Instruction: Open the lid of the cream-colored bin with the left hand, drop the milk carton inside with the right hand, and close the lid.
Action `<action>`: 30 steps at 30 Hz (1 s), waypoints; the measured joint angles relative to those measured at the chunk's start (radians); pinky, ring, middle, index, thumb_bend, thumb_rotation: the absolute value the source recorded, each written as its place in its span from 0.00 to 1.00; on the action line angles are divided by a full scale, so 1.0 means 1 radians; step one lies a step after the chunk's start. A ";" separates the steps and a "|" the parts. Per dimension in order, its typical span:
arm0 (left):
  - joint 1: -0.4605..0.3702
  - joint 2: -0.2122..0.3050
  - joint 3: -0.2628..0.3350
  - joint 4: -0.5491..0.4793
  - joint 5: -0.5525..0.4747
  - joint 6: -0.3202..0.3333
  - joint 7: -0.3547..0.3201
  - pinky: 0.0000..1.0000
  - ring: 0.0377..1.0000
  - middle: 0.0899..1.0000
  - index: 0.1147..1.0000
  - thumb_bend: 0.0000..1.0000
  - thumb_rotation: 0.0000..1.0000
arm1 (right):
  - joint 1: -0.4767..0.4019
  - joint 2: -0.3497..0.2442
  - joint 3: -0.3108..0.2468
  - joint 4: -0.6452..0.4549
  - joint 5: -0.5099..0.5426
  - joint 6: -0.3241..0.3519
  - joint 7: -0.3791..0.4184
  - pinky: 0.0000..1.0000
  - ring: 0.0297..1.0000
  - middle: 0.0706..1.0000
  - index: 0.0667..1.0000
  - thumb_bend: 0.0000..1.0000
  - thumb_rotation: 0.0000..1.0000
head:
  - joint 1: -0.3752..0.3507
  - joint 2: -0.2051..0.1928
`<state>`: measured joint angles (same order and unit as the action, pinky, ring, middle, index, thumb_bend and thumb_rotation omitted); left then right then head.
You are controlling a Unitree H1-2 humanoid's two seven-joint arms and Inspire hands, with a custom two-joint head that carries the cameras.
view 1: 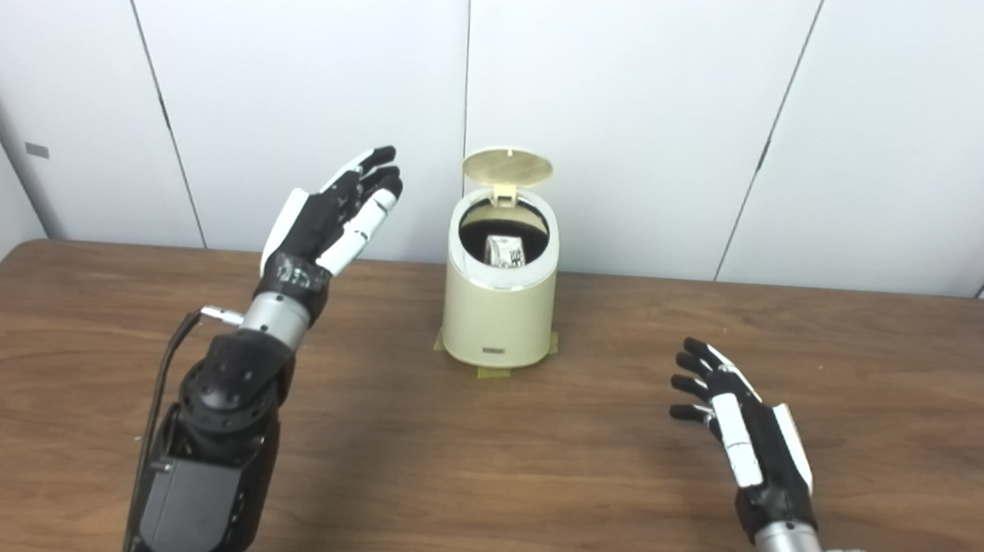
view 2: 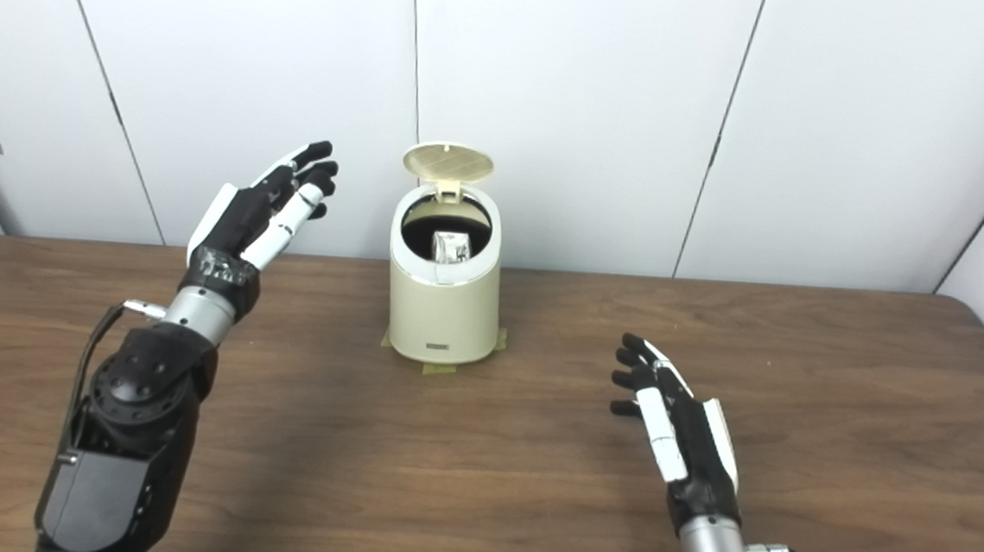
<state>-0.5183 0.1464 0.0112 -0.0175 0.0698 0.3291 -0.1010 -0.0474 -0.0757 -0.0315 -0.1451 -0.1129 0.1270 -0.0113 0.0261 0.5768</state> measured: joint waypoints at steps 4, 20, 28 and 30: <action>-0.075 0.025 -0.012 0.075 -0.007 0.006 -0.036 0.93 0.96 0.94 0.95 0.41 0.82 | 0.000 0.023 -0.014 0.021 0.033 -0.018 -0.009 0.66 0.80 0.84 0.85 0.62 0.96 | 0.002 -0.002; -0.278 0.071 -0.118 0.265 0.038 -0.019 -0.130 0.91 0.91 0.88 0.89 0.45 0.95 | 0.008 0.036 -0.004 0.048 0.034 -0.054 -0.031 0.61 0.76 0.81 0.84 0.62 0.91 | 0.000 -0.012; -0.306 0.084 -0.163 0.308 0.096 -0.040 -0.141 0.88 0.87 0.84 0.82 0.37 0.98 | 0.012 0.038 -0.008 0.051 0.043 -0.056 -0.036 0.60 0.76 0.81 0.83 0.66 0.84 | 0.000 -0.009; -0.308 0.084 -0.177 0.317 0.116 -0.053 -0.140 0.88 0.86 0.81 0.78 0.36 0.97 | 0.012 0.038 -0.009 0.051 0.050 -0.056 -0.036 0.60 0.76 0.81 0.82 0.65 0.85 | 0.002 -0.008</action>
<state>-0.8266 0.2307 -0.1661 0.2999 0.1860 0.2762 -0.2409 -0.0351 -0.0377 -0.0410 -0.0941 -0.0629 0.0710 -0.0472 0.0276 0.5691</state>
